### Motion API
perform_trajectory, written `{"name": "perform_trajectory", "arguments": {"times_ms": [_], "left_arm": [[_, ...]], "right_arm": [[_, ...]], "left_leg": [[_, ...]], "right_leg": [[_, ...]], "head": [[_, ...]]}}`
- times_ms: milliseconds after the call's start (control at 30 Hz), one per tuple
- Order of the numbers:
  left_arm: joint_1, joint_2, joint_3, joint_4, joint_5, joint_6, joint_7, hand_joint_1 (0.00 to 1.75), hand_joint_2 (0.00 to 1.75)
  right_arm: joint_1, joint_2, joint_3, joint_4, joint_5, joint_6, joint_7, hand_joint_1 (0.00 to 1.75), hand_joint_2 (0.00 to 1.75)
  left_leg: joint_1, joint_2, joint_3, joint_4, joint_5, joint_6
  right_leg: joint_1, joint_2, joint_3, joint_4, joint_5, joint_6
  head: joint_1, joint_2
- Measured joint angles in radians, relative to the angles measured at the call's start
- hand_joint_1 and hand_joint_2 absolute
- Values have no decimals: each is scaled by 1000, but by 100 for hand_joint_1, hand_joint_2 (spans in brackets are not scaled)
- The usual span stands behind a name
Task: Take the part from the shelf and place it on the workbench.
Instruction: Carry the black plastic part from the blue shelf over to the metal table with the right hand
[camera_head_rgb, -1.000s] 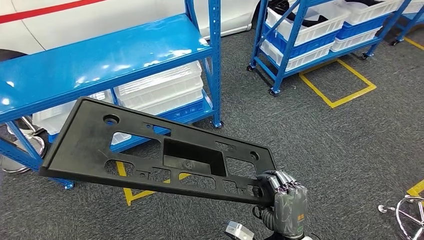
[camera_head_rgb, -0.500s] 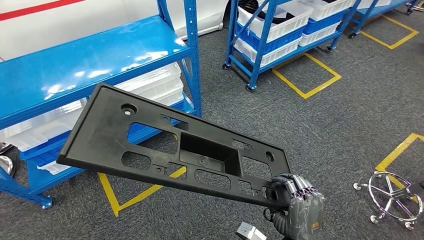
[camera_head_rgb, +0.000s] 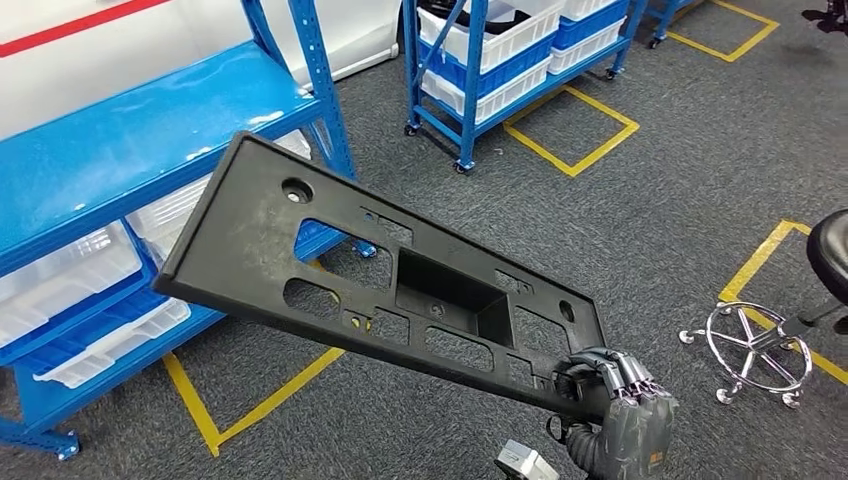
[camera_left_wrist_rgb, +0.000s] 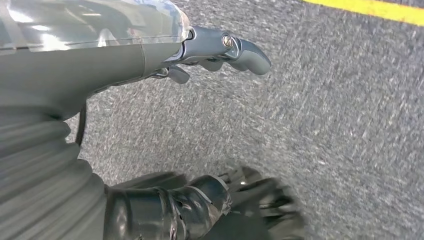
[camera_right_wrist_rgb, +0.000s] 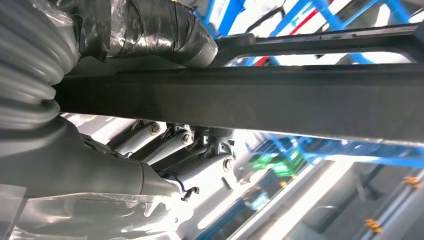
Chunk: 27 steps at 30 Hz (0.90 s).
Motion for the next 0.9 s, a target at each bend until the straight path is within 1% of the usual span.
{"name": "perform_trajectory", "arguments": {"times_ms": [33,67,100,133,167,200,233,267,300,333,367,400,433,467,500,533,567,600,633,667,700,733,767,800,833,867,900], "left_arm": [[2,0,0,0,2,0,0,0,175],[3,0,0,0,4,0,0,0,175],[4,0,0,0,6,0,-1,0,175],[4,0,0,0,8,0,-1,0,175],[4,1,-1,0,9,1,-1,0,175],[4,1,-1,1,10,2,-2,0,175],[3,1,-2,1,12,2,-2,0,175],[3,2,-3,2,13,3,-3,0,175],[2,2,-4,2,14,3,-3,0,175],[1,2,-5,2,14,4,-3,0,175],[1,2,-5,2,15,4,-3,0,175],[0,1,-5,2,15,5,-3,0,175],[0,1,-6,2,15,6,-3,0,175],[0,1,-6,2,15,6,-3,0,175],[1,0,-6,2,15,6,-3,0,175],[2,0,-7,2,15,6,-3,0,175],[3,0,-7,2,16,6,-3,0,175],[3,0,-7,2,16,6,-3,0,175],[2,0,-7,2,16,6,-3,0,175],[1,0,-7,2,16,6,-3,0,175],[0,0,-7,2,16,6,-3,0,175],[0,0,-7,2,16,6,-3,0,175],[0,0,-8,2,16,6,-3,0,175],[0,0,-8,2,16,6,-3,0,175],[-2,-1,-8,2,16,6,-3,0,175],[-3,-1,-8,2,16,6,-3,0,175],[-4,-1,-8,2,16,7,-3,0,175]], "right_arm": [[4,3,-5,-2,-8,0,-4,175,175],[9,5,-11,-3,-15,0,-7,175,175],[13,7,-16,-6,-22,0,-11,175,175],[16,10,-20,-9,-28,0,-14,175,175],[19,12,-24,-13,-33,0,-18,175,175],[20,14,-26,-16,-37,0,-21,175,175],[22,17,-28,-19,-41,0,-24,175,175],[23,19,-31,-21,-44,0,-26,175,175],[26,21,-35,-23,-47,0,-28,175,175],[29,22,-39,-26,-49,0,-28,175,175],[31,23,-44,-28,-51,-1,-29,175,175],[33,23,-47,-30,-52,-1,-30,175,175],[33,23,-49,-31,-53,-1,-31,175,175],[33,23,-51,-32,-54,-1,-33,175,175],[33,23,-52,-32,-56,-1,-34,175,175],[34,23,-55,-32,-58,-1,-35,175,175],[35,23,-58,-33,-59,-1,-36,175,175],[35,23,-61,-33,-61,-1,-36,175,175],[36,23,-64,-33,-62,-1,-36,175,175],[36,23,-66,-33,-64,-1,-36,175,175],[35,24,-67,-34,-65,-1,-37,175,175],[35,24,-67,-35,-67,-1,-37,175,175],[35,24,-68,-36,-68,-1,-37,175,175],[36,24,-69,-36,-69,-1,-37,175,175],[38,24,-70,-36,-70,-1,-36,175,175],[39,25,-71,-37,-71,-1,-36,175,175],[39,25,-72,-39,-72,-1,-35,175,175]], "left_leg": [[0,-2,-13,26,0,1],[0,-4,-13,24,15,4],[0,-8,4,-15,47,7],[-1,-23,32,-78,86,13],[0,-51,61,-142,115,19],[0,-75,84,-199,134,23],[-1,-95,98,-232,140,26],[-2,-101,103,-246,137,27],[-3,-91,106,-253,137,28],[-1,-79,109,-259,141,32],[1,-66,113,-267,145,36],[2,-52,117,-276,150,41],[4,-37,121,-282,153,45],[2,-22,123,-284,152,47],[1,-6,123,-283,151,49],[1,10,123,-282,150,50],[1,25,123,-282,148,50],[1,38,124,-281,146,48],[1,49,127,-280,143,46],[-1,59,129,-277,138,41],[-3,68,130,-272,133,35],[-6,76,131,-268,128,30],[-8,85,132,-265,124,25],[-9,96,133,-264,121,21],[-8,102,134,-263,117,16],[-6,92,134,-255,107,11],[-3,71,126,-232,89,7]], "right_leg": [[1,9,0,0,0,0],[3,20,1,1,0,0],[3,32,2,1,0,0],[4,44,3,2,0,0],[4,56,3,4,1,1],[4,67,0,6,2,4],[2,78,-4,7,4,8],[0,89,-9,6,7,14],[-3,102,-13,4,11,21],[-4,105,-16,4,13,27],[-2,88,-18,8,12,31],[0,61,-25,25,0,35],[1,29,-43,64,-25,38],[0,2,-69,120,-57,41],[-2,-7,-100,183,-89,44],[-4,-10,-124,233,-107,47],[-7,-12,-131,252,-106,49],[-9,-16,-119,231,-86,50],[-10,-28,-88,178,-56,50],[-9,-52,-52,113,-30,48],[-5,-74,-22,58,-14,44],[-1,-91,-4,21,-7,40],[4,-98,1,7,-9,35],[7,-89,-1,5,-10,29],[5,-78,-2,4,-9,23],[4,-66,-1,1,-8,18],[2,-56,0,-2,-6,12]], "head": [[0,0],[0,0],[0,0],[0,0],[0,0],[0,0],[0,0],[0,0],[0,0],[0,0],[0,0],[1,0],[2,0],[3,0],[3,0],[3,0],[3,0],[3,0],[3,0],[3,0],[3,0],[3,0],[2,0],[2,0],[2,0],[2,0],[2,0]]}}
